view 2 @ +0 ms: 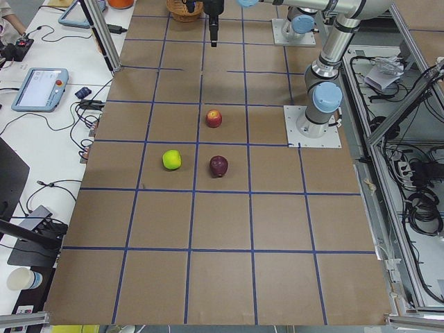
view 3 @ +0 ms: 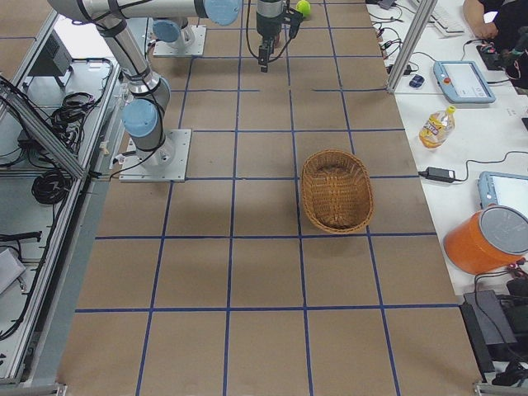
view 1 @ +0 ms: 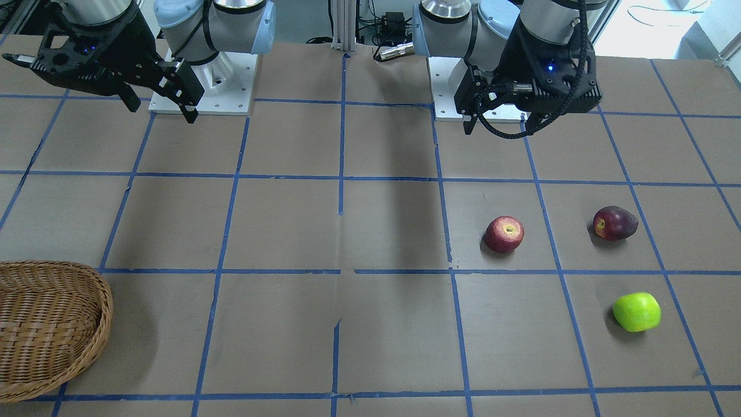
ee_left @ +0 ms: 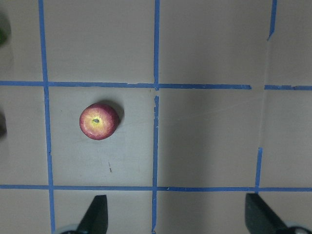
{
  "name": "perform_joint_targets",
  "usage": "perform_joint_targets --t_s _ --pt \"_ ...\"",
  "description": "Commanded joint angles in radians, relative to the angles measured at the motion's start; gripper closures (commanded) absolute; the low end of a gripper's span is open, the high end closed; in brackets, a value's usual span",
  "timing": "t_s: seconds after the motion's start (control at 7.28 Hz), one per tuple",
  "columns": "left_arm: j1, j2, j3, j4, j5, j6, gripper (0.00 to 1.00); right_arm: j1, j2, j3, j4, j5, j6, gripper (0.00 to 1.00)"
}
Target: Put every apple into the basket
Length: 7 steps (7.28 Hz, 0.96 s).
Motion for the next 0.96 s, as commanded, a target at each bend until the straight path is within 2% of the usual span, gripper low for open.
perform_joint_targets --t_s 0.0,0.55,0.69,0.82 --pt "0.003 -0.002 0.019 0.006 -0.008 0.0 0.0 0.0 -0.002 0.007 0.002 -0.001 -0.004 0.0" --pt "0.014 -0.001 0.0 0.013 0.002 0.012 0.0 0.0 -0.002 0.014 -0.001 -0.003 -0.005 0.0" --pt "0.052 -0.007 -0.032 0.007 0.004 0.018 0.0 0.0 -0.002 0.017 0.0 -0.004 -0.005 0.0" --pt "0.148 -0.001 -0.115 0.008 -0.001 0.069 0.0 0.0 -0.002 0.019 -0.001 -0.001 -0.007 0.0"
